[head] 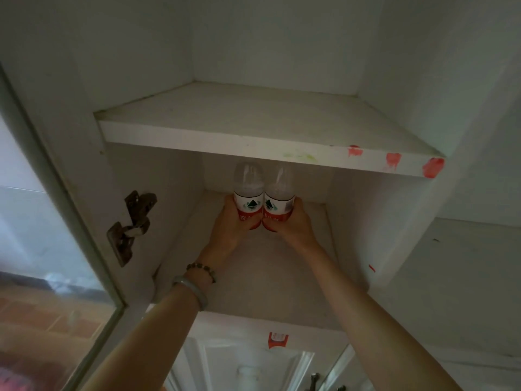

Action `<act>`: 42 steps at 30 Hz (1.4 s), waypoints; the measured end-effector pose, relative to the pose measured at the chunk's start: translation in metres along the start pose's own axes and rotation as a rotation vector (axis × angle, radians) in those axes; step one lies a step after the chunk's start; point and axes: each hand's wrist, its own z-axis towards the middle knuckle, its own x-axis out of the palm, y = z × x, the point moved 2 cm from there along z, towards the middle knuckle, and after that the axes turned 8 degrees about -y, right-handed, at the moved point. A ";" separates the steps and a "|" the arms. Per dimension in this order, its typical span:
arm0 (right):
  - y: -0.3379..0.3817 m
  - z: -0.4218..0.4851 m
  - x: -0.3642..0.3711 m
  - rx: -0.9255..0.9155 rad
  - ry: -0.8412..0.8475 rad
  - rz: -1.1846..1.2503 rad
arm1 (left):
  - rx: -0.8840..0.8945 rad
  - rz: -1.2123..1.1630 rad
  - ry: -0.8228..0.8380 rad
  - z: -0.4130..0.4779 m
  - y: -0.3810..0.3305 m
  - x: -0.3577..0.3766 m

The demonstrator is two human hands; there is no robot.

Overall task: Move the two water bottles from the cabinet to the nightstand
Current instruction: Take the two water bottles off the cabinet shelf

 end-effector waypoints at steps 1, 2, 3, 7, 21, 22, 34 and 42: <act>0.002 -0.001 -0.001 0.002 -0.002 -0.004 | -0.006 -0.001 0.000 -0.002 -0.002 -0.001; 0.004 -0.003 -0.003 0.001 -0.003 -0.006 | -0.012 0.005 -0.001 -0.004 -0.005 -0.003; 0.006 -0.006 -0.004 -0.003 -0.009 -0.004 | -0.020 0.014 -0.005 -0.006 -0.007 -0.005; 0.019 -0.018 -0.014 -0.001 -0.029 0.008 | -0.052 0.036 0.000 -0.022 -0.011 -0.014; 0.058 -0.110 -0.065 0.000 0.151 -0.092 | -0.116 0.267 -0.206 -0.151 -0.084 -0.035; 0.061 -0.118 -0.070 -0.011 0.173 -0.088 | -0.115 0.293 -0.229 -0.163 -0.091 -0.037; 0.100 -0.209 -0.102 -0.138 0.425 0.001 | -0.179 0.373 -0.432 -0.292 -0.147 -0.067; 0.139 -0.261 -0.085 -0.205 0.556 0.080 | -0.138 0.424 -0.560 -0.352 -0.171 -0.113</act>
